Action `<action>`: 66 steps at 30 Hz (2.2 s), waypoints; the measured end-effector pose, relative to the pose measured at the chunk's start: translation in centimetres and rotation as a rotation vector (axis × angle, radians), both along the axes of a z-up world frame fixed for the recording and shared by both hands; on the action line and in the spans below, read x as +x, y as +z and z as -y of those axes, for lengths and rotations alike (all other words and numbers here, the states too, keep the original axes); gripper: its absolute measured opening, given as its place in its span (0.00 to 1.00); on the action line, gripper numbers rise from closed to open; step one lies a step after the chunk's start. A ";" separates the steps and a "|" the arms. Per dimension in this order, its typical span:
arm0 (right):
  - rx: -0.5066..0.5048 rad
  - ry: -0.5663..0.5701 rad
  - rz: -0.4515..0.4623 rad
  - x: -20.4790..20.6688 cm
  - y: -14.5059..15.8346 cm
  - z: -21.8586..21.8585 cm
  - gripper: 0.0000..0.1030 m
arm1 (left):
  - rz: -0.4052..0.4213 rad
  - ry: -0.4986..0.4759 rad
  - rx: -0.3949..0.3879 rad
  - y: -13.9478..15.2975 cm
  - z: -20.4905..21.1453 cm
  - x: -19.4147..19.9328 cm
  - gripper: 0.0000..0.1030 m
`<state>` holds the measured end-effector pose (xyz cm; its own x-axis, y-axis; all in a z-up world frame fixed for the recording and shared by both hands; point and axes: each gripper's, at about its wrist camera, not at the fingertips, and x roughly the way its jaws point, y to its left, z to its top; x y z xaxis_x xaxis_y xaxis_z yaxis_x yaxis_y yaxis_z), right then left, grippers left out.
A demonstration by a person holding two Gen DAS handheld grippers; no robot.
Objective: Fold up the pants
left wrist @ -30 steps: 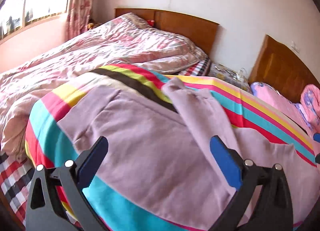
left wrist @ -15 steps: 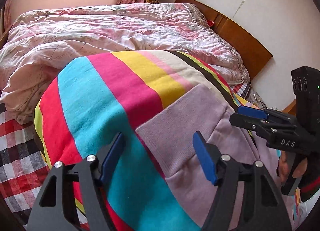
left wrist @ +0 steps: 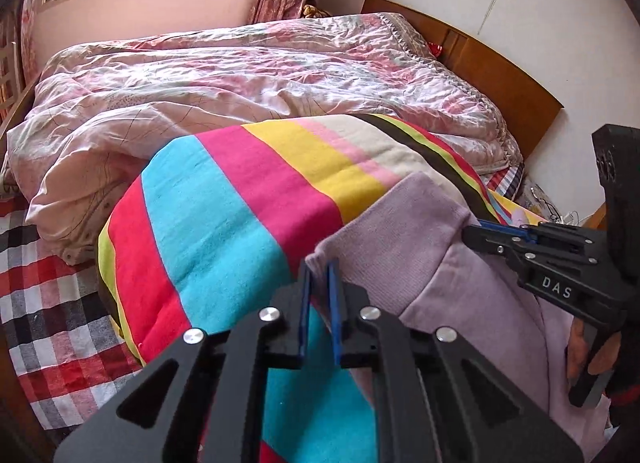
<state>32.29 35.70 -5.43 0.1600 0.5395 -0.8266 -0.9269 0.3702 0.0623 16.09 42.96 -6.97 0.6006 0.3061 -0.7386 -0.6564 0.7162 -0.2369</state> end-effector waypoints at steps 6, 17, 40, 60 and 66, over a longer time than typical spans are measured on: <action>0.145 -0.183 -0.075 3.8 4.4 11.4 0.72 | 0.093 0.013 0.108 3.4 2.8 -2.1 0.89; 0.237 -0.547 -0.472 10.0 -3.8 25.3 0.24 | 0.099 -0.343 0.037 3.4 12.1 2.7 0.95; 0.151 -0.015 -0.047 -9.1 5.6 15.2 0.47 | 0.209 -0.204 -0.210 2.3 4.9 -7.0 0.93; 0.043 -0.158 -0.032 -15.4 -1.6 26.2 0.38 | -0.110 -0.629 0.250 2.5 8.9 7.9 0.25; 0.039 -0.137 -0.015 -16.5 -1.4 26.2 0.38 | 0.196 -0.332 -0.388 0.2 -1.6 5.3 0.38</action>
